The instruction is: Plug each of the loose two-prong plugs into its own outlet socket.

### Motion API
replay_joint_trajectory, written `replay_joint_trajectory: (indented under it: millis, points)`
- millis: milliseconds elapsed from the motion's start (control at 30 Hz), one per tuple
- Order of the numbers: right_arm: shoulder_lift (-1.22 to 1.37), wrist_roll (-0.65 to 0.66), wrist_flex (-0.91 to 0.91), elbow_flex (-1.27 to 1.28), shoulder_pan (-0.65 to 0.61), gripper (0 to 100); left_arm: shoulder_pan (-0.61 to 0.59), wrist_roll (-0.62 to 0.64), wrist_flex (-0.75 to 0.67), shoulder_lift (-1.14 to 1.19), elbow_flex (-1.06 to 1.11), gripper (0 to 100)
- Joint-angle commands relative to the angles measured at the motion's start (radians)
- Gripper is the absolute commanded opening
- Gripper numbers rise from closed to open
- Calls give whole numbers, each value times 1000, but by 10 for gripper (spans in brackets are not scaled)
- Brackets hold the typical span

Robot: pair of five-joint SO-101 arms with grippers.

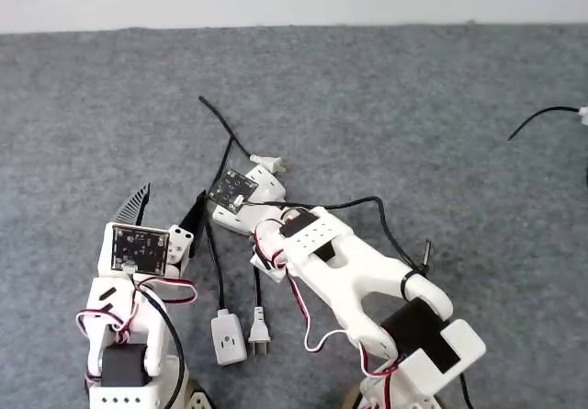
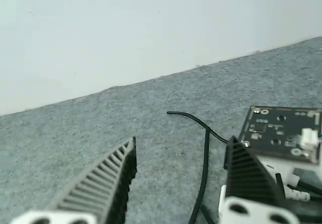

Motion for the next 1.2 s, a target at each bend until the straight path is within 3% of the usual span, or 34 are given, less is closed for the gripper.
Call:
replay_joint_trajectory:
  millis: [0, 167, 233, 533, 833, 1167]
  points:
    - [5, -9, 2, -55, -15, 245, 3, 14, -28, -20, -30, 280]
    - [5, -12, -5, -57, -15, 0, 3, 14, -28, -20, -30, 280]
    - [4, -12, 1, -57, -15, 34, 3, 12, -28, -20, -28, 280]
    - [-15, -5, 71, -80, -8, 8, 5, 12, -28, -20, -28, 280]
    - [-280, -3, 203, -83, 51, 8, 54, 8, -26, -20, -24, 280]
    - [-398, 54, 237, -64, 51, 8, 58, -12, -26, -20, -24, 280]
